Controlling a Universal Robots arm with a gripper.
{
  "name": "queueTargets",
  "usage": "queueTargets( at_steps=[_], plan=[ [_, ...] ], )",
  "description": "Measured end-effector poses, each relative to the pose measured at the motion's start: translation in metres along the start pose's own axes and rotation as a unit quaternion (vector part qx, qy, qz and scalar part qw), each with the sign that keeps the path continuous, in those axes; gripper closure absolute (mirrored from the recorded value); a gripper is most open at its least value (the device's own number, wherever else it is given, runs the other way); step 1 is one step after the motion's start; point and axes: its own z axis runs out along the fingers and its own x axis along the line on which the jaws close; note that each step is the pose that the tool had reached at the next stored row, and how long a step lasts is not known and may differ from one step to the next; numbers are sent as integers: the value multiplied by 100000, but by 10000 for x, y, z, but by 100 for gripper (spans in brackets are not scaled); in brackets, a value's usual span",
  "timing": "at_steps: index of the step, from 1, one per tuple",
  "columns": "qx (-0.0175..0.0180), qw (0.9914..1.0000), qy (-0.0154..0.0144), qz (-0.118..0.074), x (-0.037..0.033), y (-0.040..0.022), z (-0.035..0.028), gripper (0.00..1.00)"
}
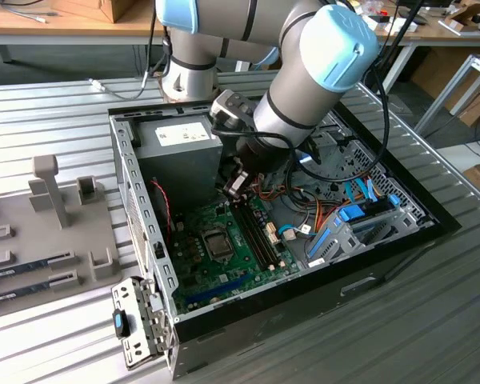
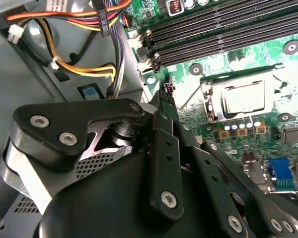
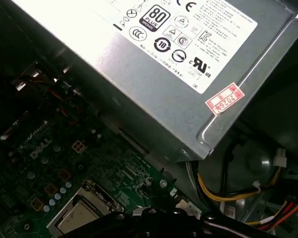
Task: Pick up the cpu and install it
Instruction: 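Close the cpu cover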
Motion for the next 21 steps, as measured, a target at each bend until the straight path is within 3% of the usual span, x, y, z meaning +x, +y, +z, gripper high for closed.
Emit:
queueTargets(
  at_steps=[1, 3, 5, 8, 15, 17, 21],
  plan=[
    [52, 100000, 109, -251, 1, 2, 1, 89],
    [170, 99972, 730, -2254, 3, 4, 1, 89],
    [87, 99829, 1526, -5642, 3, 4, 1, 89],
    [16, 99627, 2158, -8355, 2, 4, 1, 89],
    [-70, 99275, 2943, -11657, 18, -11, -4, 89],
    [-102, 99094, 3255, -13031, 33, -29, -8, 89],
    [-134, 98907, 3555, -14312, 46, -42, -12, 89]
  ],
)
